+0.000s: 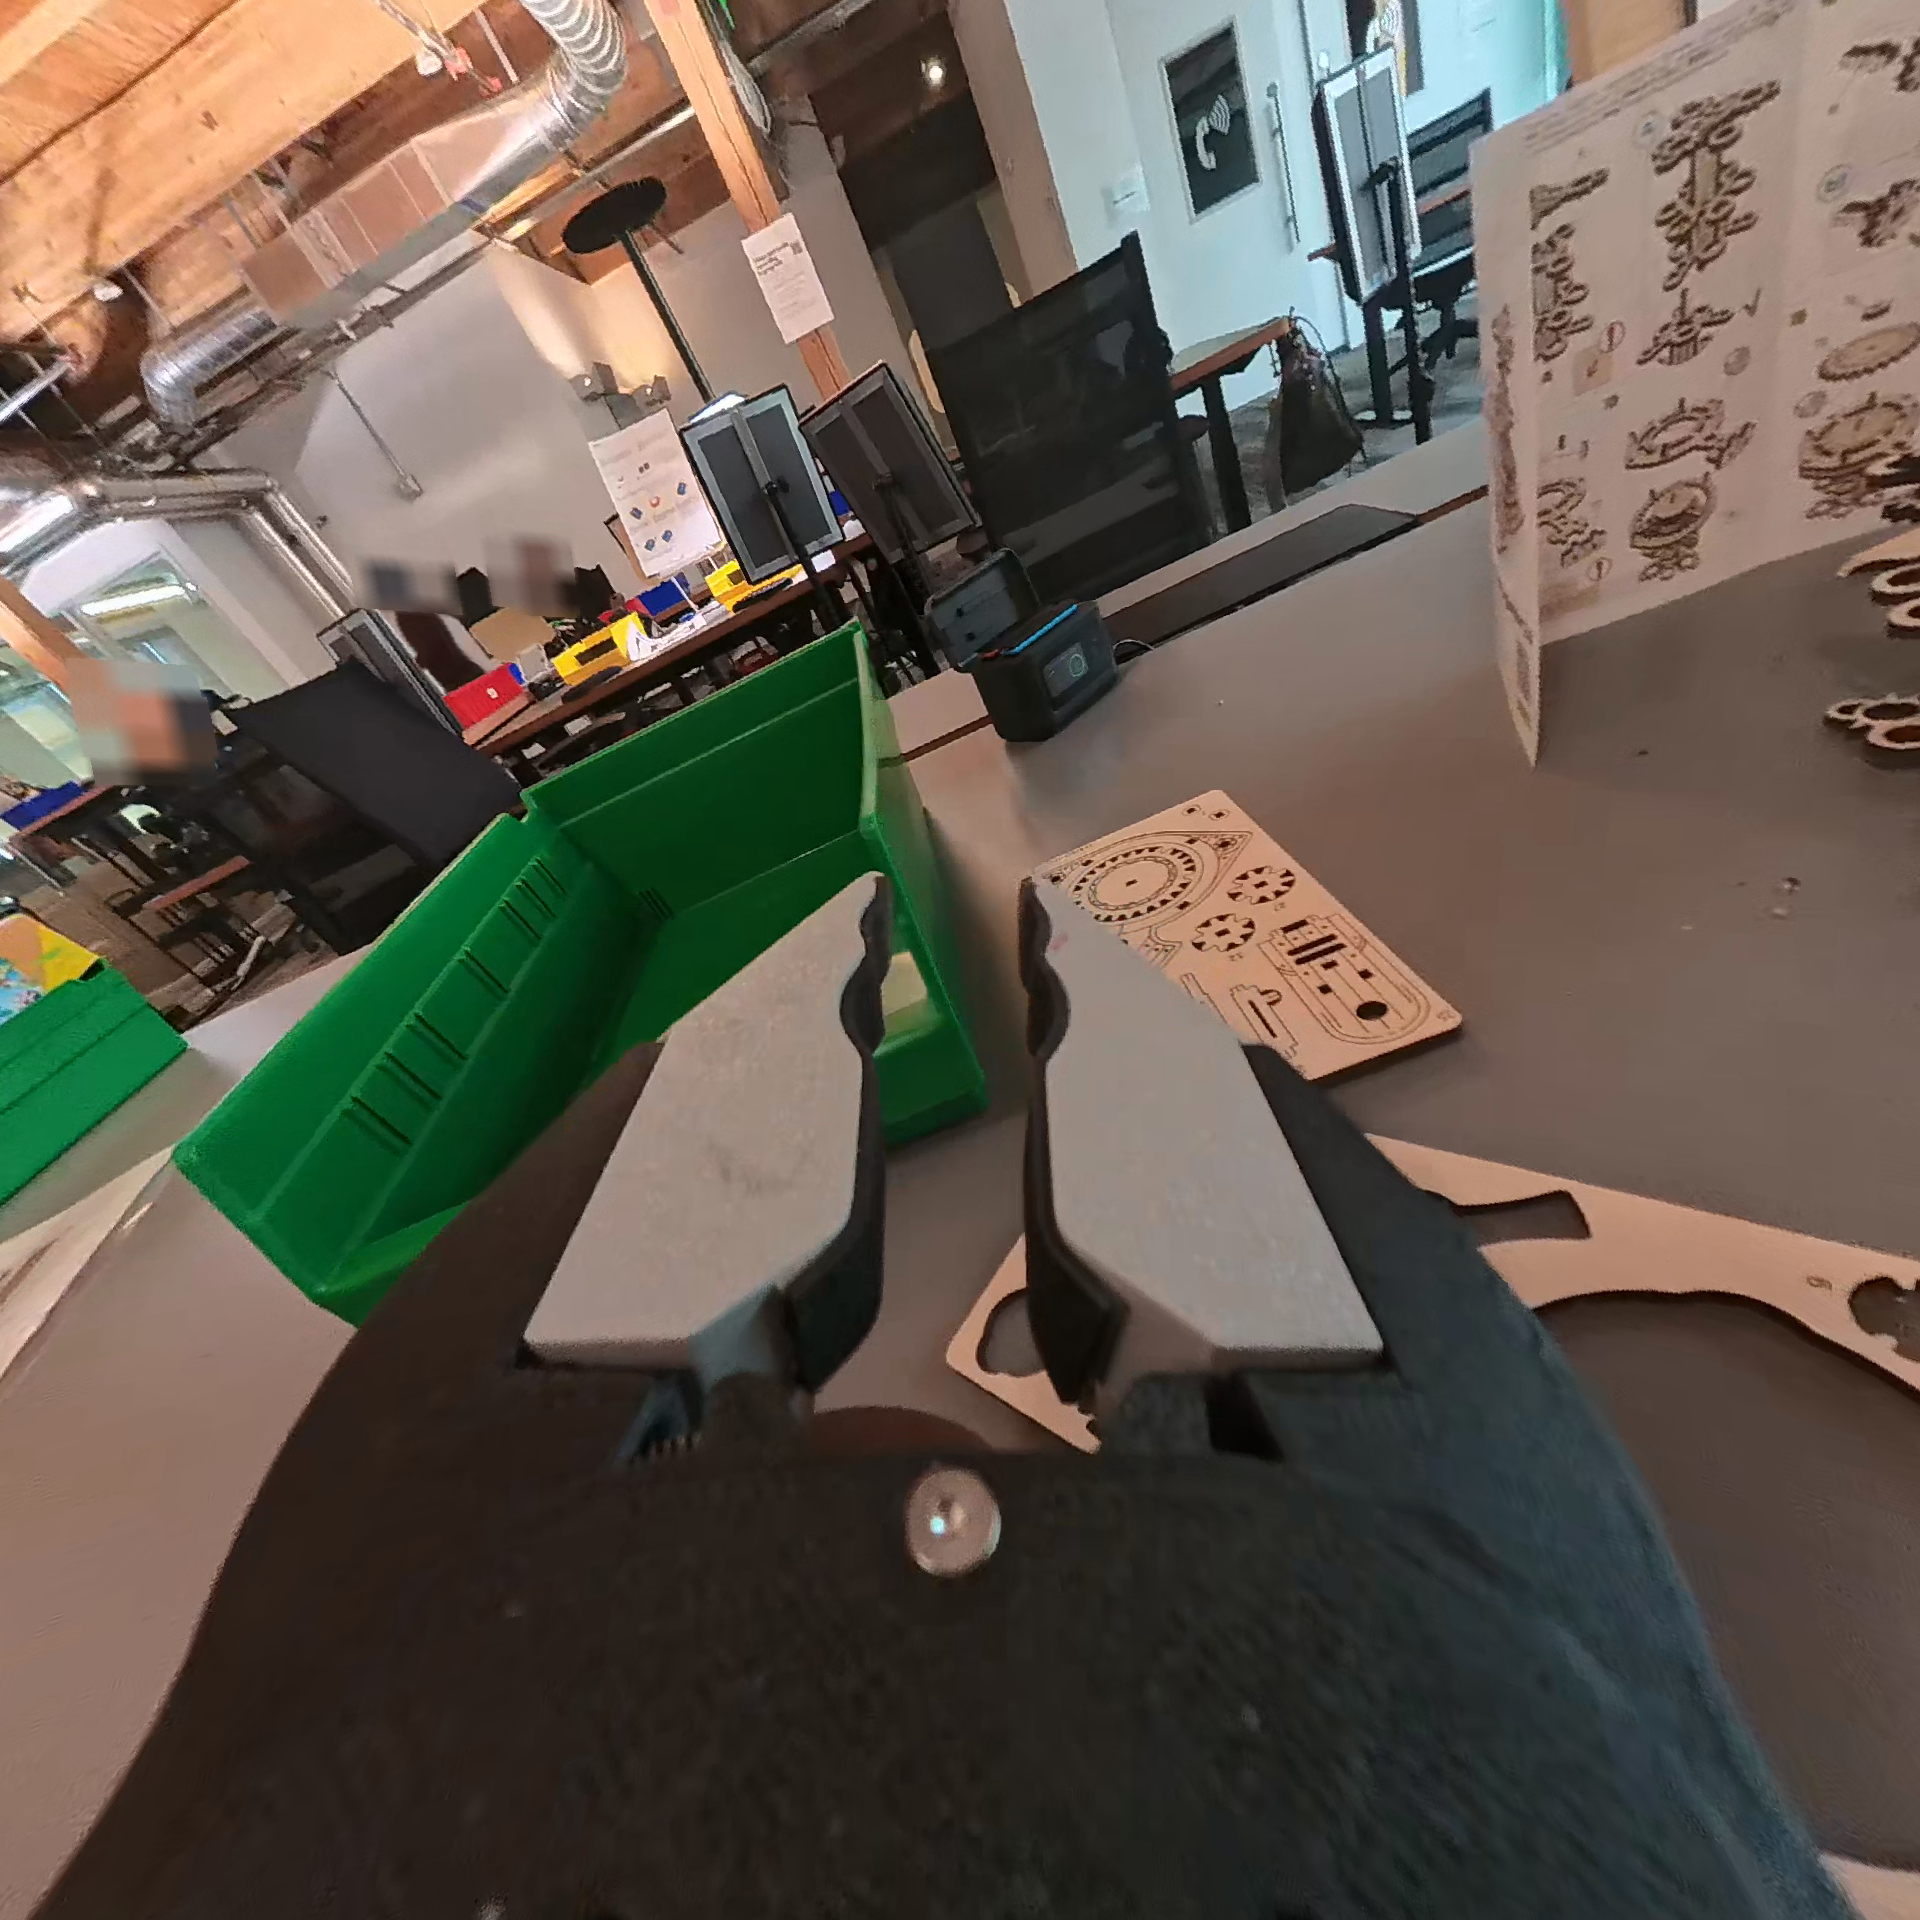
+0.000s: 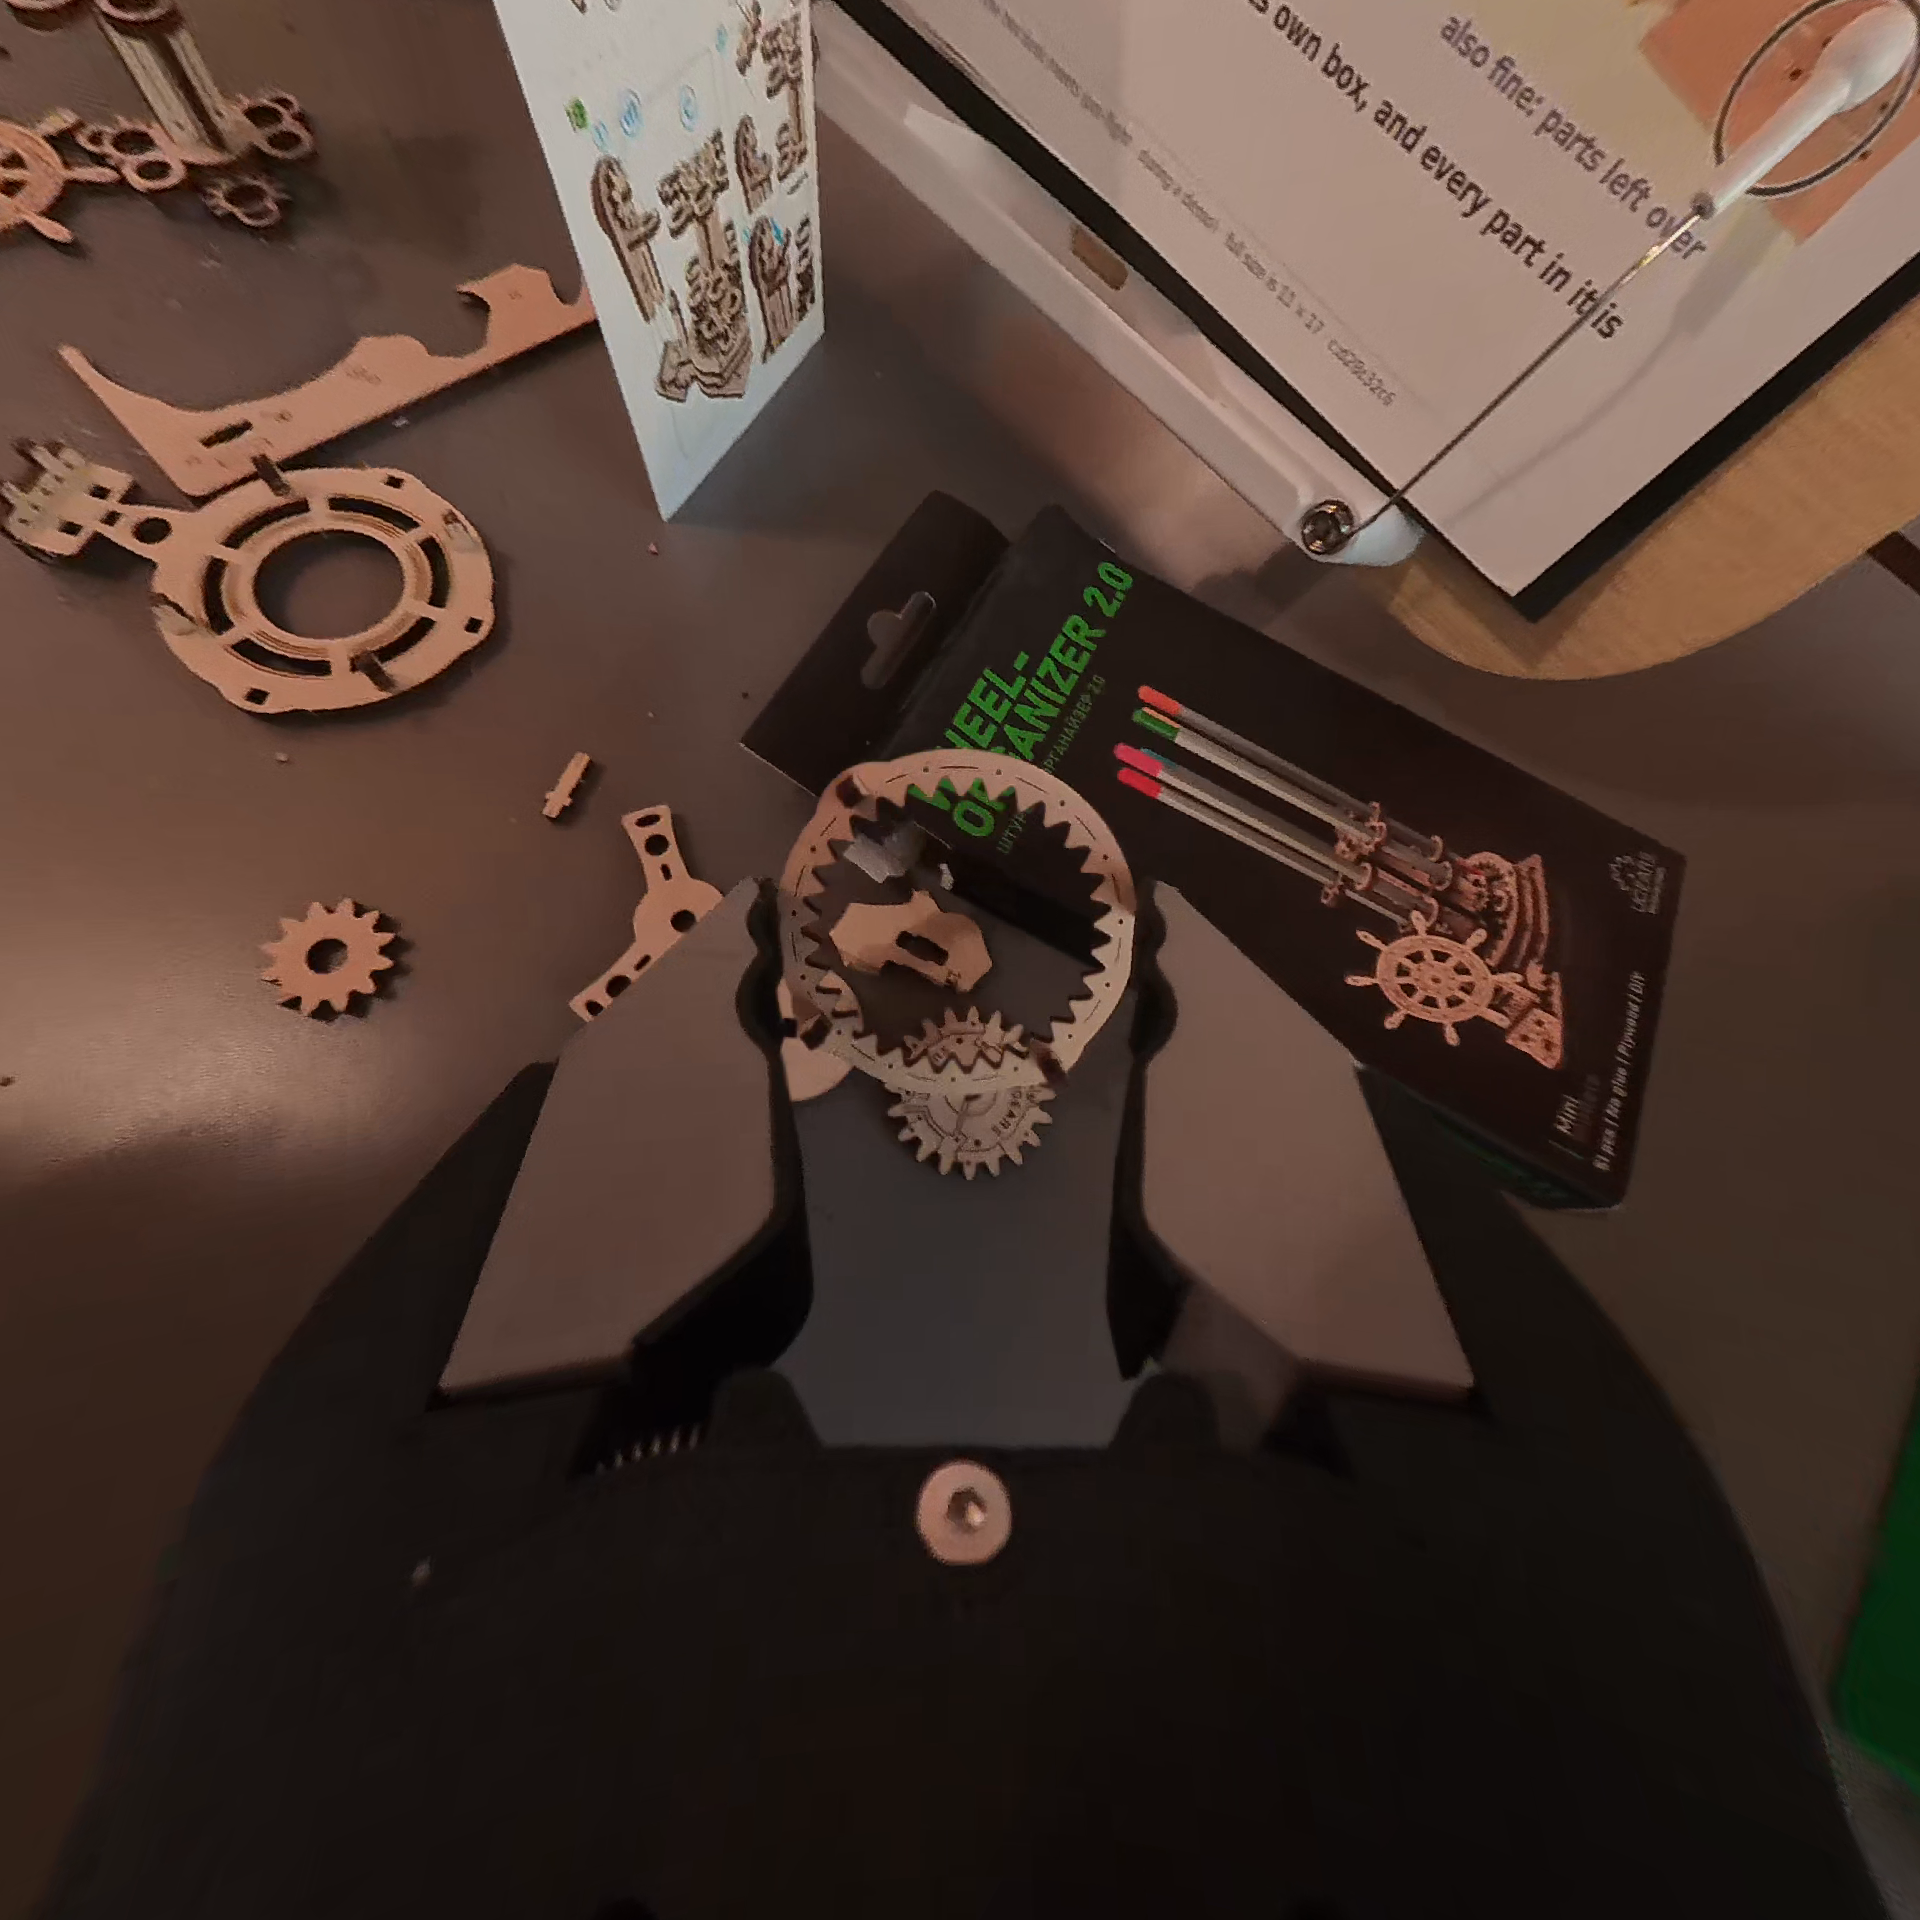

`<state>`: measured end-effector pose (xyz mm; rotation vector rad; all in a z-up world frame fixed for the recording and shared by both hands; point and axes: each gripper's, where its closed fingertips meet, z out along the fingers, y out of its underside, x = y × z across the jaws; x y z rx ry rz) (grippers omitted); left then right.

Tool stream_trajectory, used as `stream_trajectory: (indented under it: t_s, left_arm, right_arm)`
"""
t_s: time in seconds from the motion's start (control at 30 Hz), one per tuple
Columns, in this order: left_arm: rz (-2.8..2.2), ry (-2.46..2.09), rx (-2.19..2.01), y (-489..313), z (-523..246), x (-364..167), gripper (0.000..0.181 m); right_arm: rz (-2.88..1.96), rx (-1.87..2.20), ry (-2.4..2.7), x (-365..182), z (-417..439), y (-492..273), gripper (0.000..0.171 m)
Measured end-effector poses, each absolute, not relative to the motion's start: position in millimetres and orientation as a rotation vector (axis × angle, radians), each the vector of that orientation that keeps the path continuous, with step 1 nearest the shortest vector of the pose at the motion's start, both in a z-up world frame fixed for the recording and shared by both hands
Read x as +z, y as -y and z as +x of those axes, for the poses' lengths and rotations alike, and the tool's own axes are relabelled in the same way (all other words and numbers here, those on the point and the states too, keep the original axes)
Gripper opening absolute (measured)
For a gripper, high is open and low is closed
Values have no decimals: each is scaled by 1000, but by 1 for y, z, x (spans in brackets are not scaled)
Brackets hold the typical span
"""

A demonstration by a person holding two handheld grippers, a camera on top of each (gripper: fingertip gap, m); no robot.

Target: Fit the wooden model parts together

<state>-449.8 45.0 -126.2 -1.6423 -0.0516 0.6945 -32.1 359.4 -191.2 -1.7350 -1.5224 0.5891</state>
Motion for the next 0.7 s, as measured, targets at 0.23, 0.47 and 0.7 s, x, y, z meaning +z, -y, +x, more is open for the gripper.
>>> stream_trajectory:
  t_s: [0.23,0.47,0.7]
  left_arm:
    - [-1676,-55,749,-55,-439,-133,21]
    - [-1656,-428,684,-96,-374,-108,16]
    - [-1938,-758,-24,-173,-287,-154,32]
  right_arm:
    - [-1646,747,1573,-173,-38,-342,65]
    - [-1340,1063,1781,-64,-94,-270,65]
    - [-1264,925,2170,-64,-219,-208,65]
